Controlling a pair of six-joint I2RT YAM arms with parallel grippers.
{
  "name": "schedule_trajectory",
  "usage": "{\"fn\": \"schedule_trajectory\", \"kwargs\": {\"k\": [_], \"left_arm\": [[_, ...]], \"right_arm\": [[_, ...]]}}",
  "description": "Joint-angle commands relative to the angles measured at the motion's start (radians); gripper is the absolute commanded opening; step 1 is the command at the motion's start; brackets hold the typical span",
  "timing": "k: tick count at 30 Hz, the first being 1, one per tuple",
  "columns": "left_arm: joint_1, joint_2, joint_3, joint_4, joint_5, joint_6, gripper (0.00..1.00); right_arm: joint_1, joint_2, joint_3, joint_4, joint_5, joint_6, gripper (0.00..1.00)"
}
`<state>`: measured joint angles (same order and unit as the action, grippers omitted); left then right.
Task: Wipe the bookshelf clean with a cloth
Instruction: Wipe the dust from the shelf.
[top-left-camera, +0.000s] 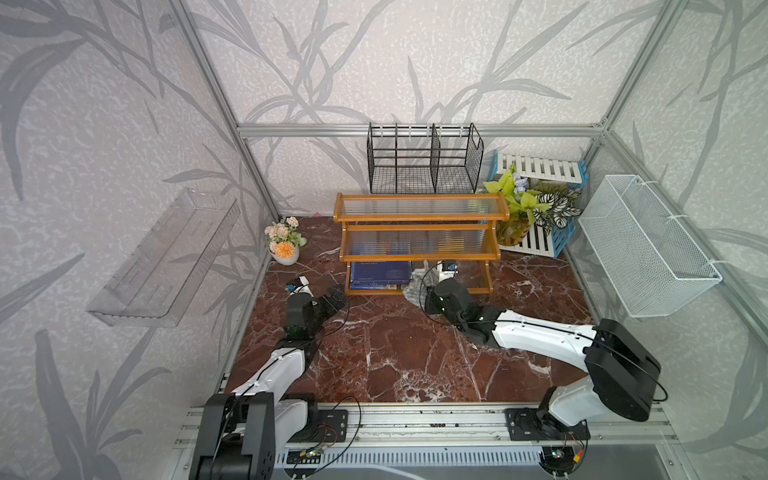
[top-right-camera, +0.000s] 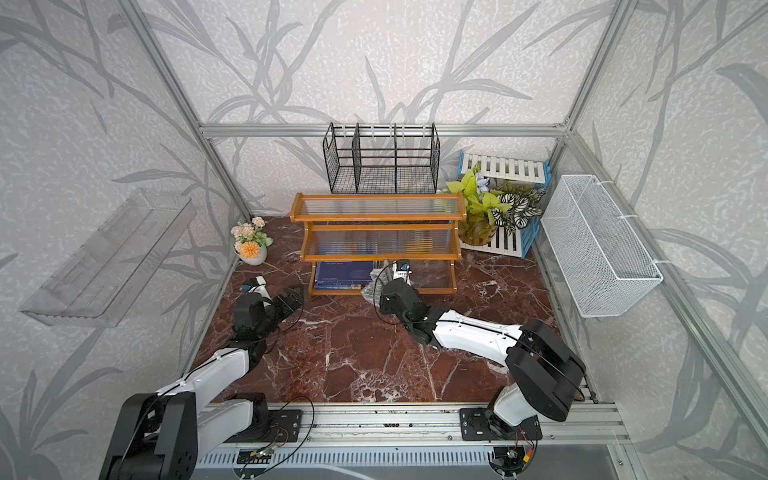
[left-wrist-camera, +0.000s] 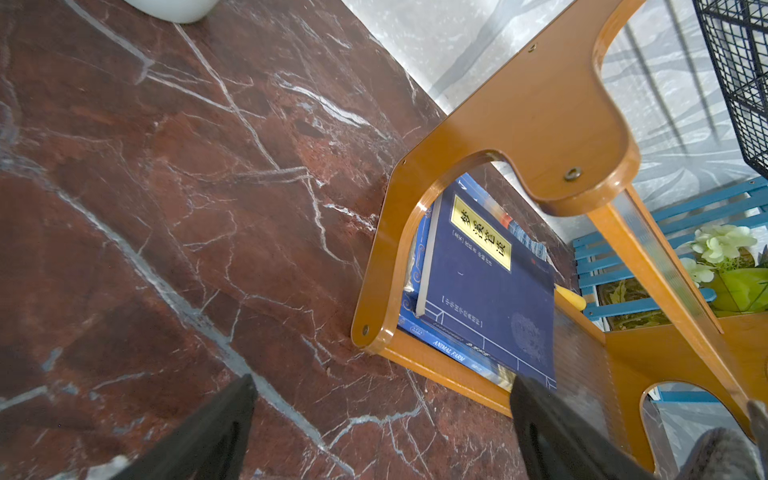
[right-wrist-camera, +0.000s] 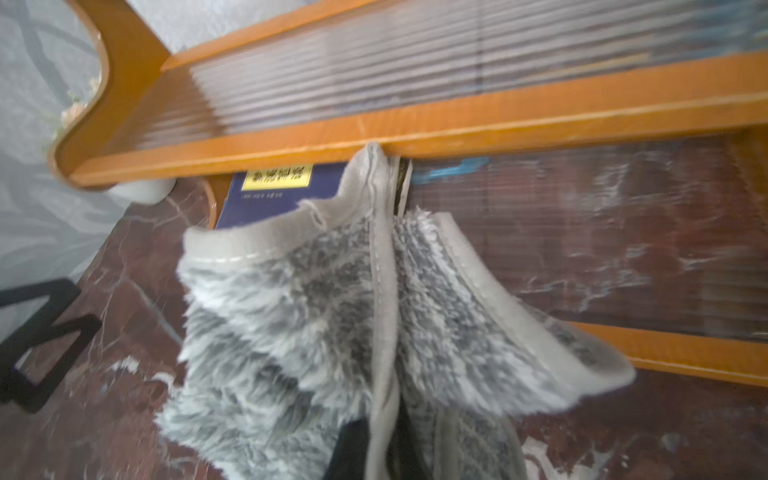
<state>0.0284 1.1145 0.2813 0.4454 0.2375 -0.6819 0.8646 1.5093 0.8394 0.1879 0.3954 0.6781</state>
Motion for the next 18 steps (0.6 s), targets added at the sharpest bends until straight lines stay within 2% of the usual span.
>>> {"fn": "schedule_trajectory", "kwargs": {"k": [1,14,18], "left_arm": [[0.005,0.017,0.029,0.044,0.035,-0.011,1.00],[-0.011,0.024,-0.015,0.122,0.083,-0.070,1.00],[-0.025,0.012,-0.028,0.130,0.092,-0.077,1.00]], "right_arm": [[-0.011,0.030,0.005,0.099,0.082,0.082,0.00],[-0.044,0.251,0.037,0.218,0.195,0.369,0.00],[-0.044,0.320,0.036,0.315,0.228,0.399,0.00]]}}
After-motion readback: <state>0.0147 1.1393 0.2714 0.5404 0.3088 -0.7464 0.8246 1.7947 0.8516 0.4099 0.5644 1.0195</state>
